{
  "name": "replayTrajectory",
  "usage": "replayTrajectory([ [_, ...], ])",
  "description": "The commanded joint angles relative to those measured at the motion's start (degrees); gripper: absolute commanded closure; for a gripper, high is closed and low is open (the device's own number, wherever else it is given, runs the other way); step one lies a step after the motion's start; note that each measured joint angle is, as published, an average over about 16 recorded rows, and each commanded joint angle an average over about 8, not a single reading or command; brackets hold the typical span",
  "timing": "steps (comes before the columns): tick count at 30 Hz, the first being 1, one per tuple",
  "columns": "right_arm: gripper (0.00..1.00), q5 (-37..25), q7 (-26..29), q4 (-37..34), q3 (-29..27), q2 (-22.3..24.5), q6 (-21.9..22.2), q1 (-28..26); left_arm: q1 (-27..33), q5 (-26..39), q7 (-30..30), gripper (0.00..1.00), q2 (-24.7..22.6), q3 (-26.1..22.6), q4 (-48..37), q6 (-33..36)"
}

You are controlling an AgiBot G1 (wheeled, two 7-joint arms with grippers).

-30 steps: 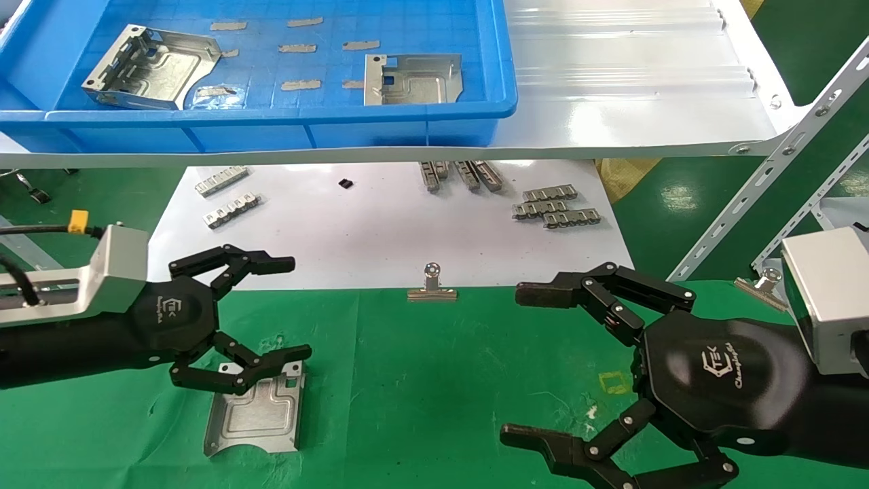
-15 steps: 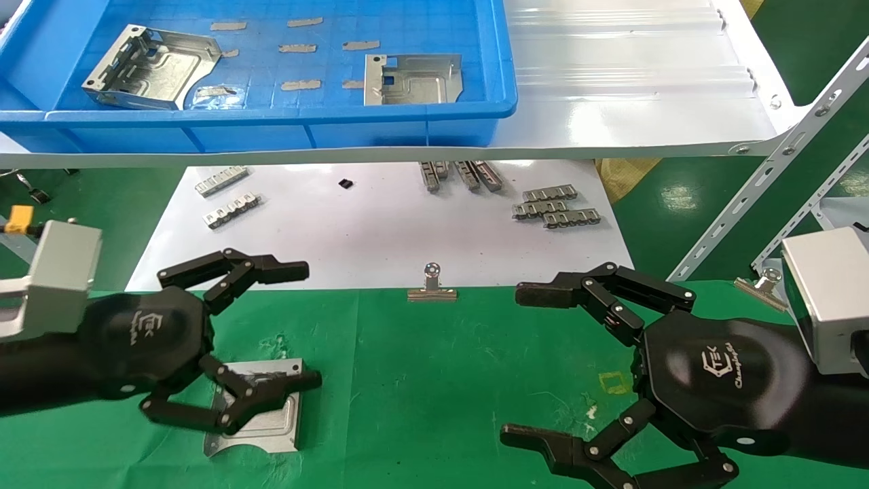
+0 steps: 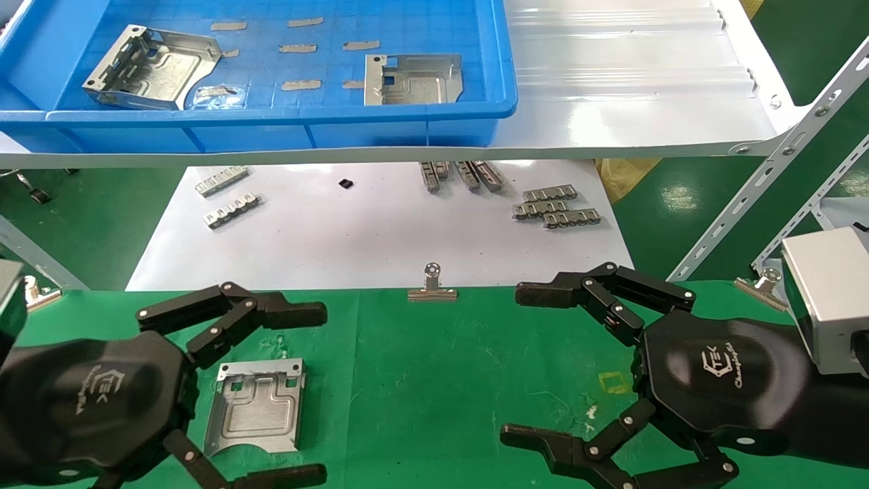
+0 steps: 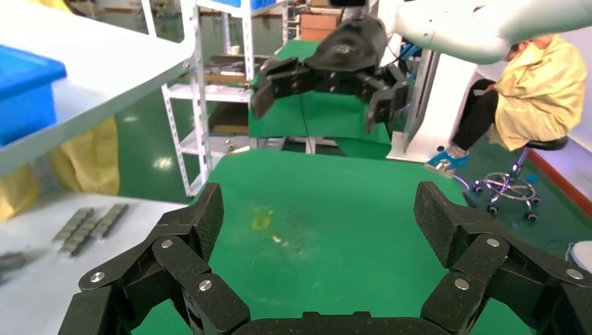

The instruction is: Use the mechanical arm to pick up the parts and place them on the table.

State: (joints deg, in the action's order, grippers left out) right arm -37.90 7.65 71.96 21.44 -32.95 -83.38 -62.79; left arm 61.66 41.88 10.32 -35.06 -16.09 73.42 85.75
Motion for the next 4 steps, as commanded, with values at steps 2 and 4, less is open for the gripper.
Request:
replayTrajectory([
  [2, 0.00, 0.01, 0.00, -0.01, 0.00, 0.00, 0.01, 0.01, -1.21, -0.84, 1.22, 0.00, 0.53, 1.09, 2.40, -0.11],
  [4, 0.00, 0.01, 0.00, -0.01, 0.00, 0.00, 0.01, 0.01, -1.23, -0.88, 1.14, 0.00, 0.55, 1.12, 2.40, -0.13],
])
